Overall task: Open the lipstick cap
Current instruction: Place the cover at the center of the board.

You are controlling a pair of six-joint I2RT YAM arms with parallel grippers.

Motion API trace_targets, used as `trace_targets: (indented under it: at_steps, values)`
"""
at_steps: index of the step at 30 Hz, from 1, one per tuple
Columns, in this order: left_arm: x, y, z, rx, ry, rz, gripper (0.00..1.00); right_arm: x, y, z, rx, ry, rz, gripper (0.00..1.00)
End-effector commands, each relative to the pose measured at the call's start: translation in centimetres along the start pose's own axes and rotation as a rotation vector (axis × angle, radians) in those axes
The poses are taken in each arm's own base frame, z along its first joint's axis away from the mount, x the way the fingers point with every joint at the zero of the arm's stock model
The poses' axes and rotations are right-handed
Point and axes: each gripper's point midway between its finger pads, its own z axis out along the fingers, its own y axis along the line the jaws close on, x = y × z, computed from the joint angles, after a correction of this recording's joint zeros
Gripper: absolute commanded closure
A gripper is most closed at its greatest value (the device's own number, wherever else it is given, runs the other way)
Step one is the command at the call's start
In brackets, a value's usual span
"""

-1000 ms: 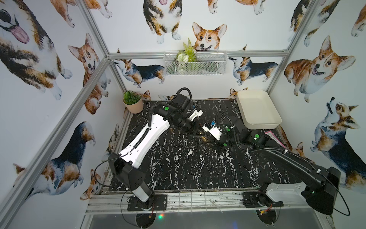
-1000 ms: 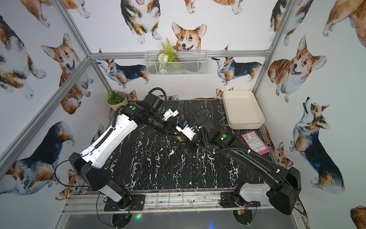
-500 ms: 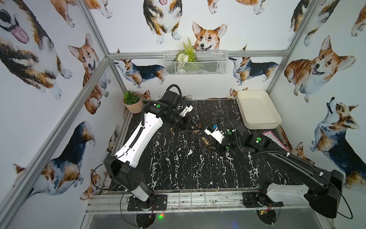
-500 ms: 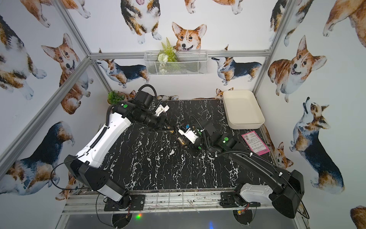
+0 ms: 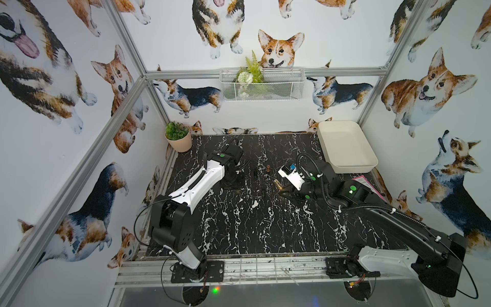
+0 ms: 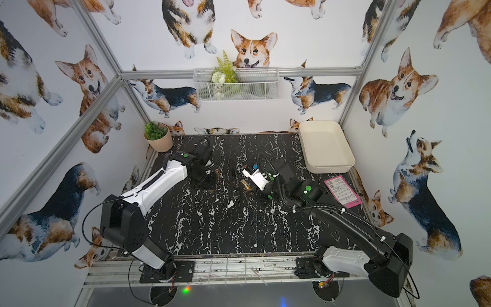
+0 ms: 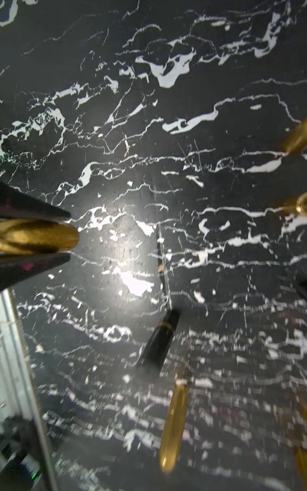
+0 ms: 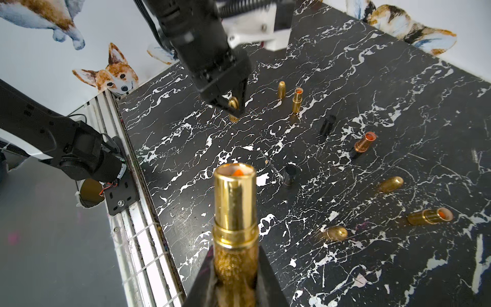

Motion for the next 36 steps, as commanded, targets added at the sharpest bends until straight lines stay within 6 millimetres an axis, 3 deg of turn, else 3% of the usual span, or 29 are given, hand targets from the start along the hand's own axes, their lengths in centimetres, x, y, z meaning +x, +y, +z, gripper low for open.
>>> trace_targets:
  at_steps: [1, 6, 9, 14, 31, 36]
  values:
    - [-2.3, 2.3, 1.7, -0.117, -0.101, -0.047, 1.0, -1.2, -0.2, -0.2, 0.018, -0.045, -0.021, 1.0]
    - [-1.7, 4.1, 5.5, -0.152, -0.043, -0.084, 1.0, -0.9, -0.3, 0.1, 0.021, -0.035, -0.018, 1.0]
    - [-1.3, 5.0, 6.6, -0.17, -0.033, -0.103, 1.0, -0.7, -0.5, 0.2, 0.028, -0.03, -0.017, 1.0]
    - [-0.6, 6.5, 7.5, -0.217, -0.04, -0.127, 1.0, -0.3, -0.8, 0.4, 0.041, -0.018, -0.017, 1.0]
    - [0.6, 7.2, 9.5, -0.18, -0.024, -0.183, 1.0, -0.1, -1.1, 0.6, 0.057, -0.01, -0.021, 1.0]
    - [0.8, 7.3, 9.5, -0.184, -0.021, -0.188, 0.83, 0.0, -1.2, 0.6, 0.061, -0.008, -0.02, 1.0]
